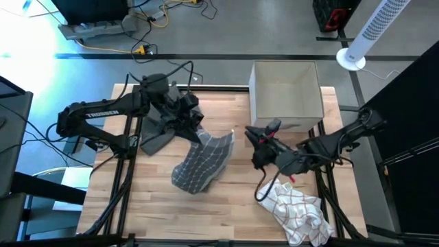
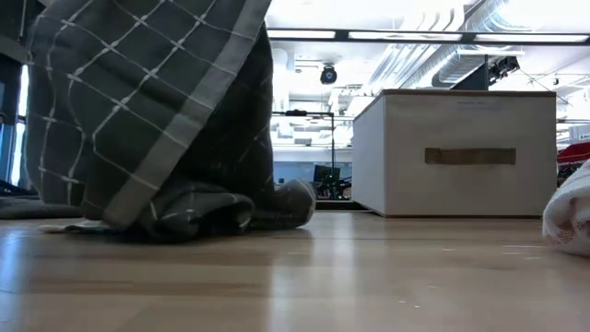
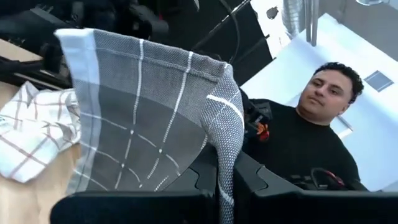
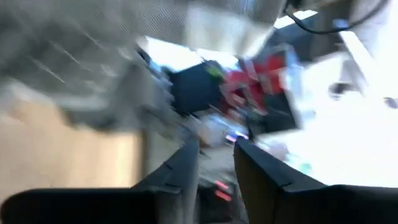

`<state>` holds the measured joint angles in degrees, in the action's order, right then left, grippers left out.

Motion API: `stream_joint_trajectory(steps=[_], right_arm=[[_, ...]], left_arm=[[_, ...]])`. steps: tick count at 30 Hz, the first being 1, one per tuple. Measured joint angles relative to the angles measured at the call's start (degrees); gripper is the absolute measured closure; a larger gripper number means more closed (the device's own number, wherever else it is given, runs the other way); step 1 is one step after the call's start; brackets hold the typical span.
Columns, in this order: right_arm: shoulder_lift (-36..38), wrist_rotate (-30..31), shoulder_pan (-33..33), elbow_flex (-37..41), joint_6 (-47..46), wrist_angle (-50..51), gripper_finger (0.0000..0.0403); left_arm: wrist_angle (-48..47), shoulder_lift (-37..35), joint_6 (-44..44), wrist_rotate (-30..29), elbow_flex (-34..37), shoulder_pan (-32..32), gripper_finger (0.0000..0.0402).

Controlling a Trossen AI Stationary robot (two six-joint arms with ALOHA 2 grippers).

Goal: Fold towel
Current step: Fold the gray checkered towel

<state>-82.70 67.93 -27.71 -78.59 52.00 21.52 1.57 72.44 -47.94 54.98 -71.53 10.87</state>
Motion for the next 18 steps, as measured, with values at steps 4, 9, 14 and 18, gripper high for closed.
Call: stream_joint_trajectory(steps=[4, 9, 14, 18], right_arm=[[-1.81, -2.2, 0.53, 0.0, 7.02, -0.62, 0.0287], [-3.51, -2.49, 0.99, 0.0, 11.91, -8.33, 0.0284], [-3.63, -3.42, -0.35, 0.0, 19.61, -19.28, 0.0284], [-3.6, -5.3, -1.02, 0.0, 23.31, -25.08, 0.0284]], left_arm=[[0.1, -0.23, 0.02, -1.22, -0.02, -0.02, 0.0401], [-0.2, -0.15, 0.4, -1.79, -0.02, -0.02, 0.0401], [-0.22, -0.15, 0.5, -2.12, 0.0, 0.0, 0.0401], [-0.23, -0.15, 1.09, -2.85, 0.0, -0.02, 0.0401]])
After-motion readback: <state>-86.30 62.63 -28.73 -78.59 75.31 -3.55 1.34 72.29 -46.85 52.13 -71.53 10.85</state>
